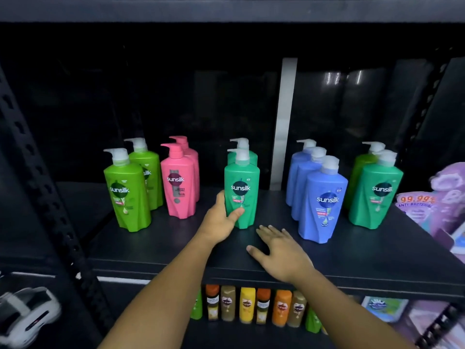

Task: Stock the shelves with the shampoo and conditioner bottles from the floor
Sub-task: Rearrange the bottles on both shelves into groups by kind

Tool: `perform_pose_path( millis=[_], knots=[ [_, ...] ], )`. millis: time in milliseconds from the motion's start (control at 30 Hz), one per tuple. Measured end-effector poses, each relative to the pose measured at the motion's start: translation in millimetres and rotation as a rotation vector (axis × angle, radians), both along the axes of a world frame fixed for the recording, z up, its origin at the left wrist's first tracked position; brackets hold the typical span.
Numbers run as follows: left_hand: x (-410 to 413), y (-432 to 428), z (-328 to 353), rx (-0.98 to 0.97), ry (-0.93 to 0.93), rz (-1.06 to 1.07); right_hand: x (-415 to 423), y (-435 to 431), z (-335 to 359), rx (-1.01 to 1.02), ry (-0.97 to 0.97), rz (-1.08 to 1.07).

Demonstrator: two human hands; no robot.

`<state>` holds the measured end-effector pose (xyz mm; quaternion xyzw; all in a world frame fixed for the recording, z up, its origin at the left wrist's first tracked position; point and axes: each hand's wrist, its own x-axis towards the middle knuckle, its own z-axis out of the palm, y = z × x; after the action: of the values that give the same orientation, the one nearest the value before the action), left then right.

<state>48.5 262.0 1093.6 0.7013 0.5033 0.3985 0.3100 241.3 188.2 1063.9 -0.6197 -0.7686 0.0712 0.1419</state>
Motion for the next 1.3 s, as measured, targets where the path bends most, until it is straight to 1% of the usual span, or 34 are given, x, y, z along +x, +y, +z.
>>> perform_pose_path(
  millis=[267,400,467,567,633,933,1100,1300],
  knots=[
    [6,29,-13,-0.034,-0.159,0.068,1,3,1,-0.009,0.037,-0.022],
    [9,32,-21,-0.006,-0.175,0.105,1,4,0,-0.006,0.047,-0.029],
    [8,28,-21,0.007,-0.154,0.094,1,3,0,-0.011,0.047,-0.030],
    [3,26,-22,0.003,-0.066,0.050,1,2,2,-0.016,0.049,-0.031],
    [1,28,-24,0.007,-0.031,0.058,1,2,3,-0.015,0.052,-0.032],
    [5,31,-28,0.034,-0.012,0.110,0,1,3,-0.003,0.058,-0.035],
    [6,30,-27,0.072,0.034,0.180,1,2,0,0.007,0.068,-0.040],
    [8,23,-23,0.112,0.212,0.271,0,4,-2,0.035,0.055,-0.053]
  ],
)
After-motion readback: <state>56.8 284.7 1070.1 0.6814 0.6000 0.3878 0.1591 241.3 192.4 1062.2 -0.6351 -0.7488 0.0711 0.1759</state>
